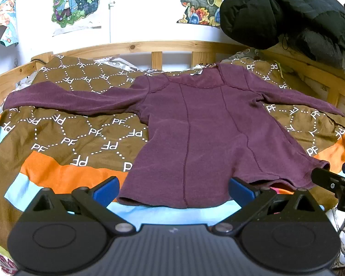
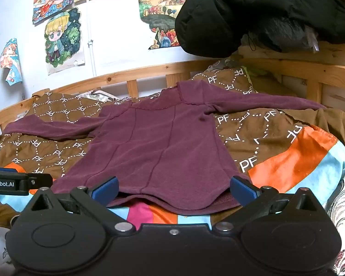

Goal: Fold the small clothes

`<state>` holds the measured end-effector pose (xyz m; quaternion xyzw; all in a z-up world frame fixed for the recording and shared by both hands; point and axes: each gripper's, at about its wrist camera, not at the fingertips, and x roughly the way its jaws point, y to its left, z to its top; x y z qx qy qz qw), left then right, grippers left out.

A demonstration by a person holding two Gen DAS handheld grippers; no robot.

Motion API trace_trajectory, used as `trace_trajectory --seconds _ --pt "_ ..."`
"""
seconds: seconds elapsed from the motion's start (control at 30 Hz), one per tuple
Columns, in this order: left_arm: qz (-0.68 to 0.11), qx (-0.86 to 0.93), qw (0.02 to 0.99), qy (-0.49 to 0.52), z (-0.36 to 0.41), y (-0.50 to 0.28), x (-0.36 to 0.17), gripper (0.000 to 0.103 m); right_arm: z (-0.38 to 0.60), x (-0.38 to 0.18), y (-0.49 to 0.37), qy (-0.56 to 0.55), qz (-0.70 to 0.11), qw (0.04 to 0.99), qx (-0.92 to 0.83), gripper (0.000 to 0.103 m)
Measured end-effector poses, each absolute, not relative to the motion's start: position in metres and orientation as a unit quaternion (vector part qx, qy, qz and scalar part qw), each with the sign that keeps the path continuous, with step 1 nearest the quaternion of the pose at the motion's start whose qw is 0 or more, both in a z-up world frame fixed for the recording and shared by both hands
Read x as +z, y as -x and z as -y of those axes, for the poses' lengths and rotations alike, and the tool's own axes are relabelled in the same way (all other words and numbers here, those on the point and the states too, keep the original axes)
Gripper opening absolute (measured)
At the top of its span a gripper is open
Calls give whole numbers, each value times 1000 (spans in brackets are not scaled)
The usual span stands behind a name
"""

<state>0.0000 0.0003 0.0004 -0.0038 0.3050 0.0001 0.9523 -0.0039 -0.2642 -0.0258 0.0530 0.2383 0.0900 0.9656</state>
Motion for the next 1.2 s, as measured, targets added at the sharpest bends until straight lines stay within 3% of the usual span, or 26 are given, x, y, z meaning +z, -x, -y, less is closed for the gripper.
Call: trace_trajectory --seconds 1.2 --pt "-310 6 951 -9 1 0 -1 103 264 -23 7 -61 -238 966 78 102"
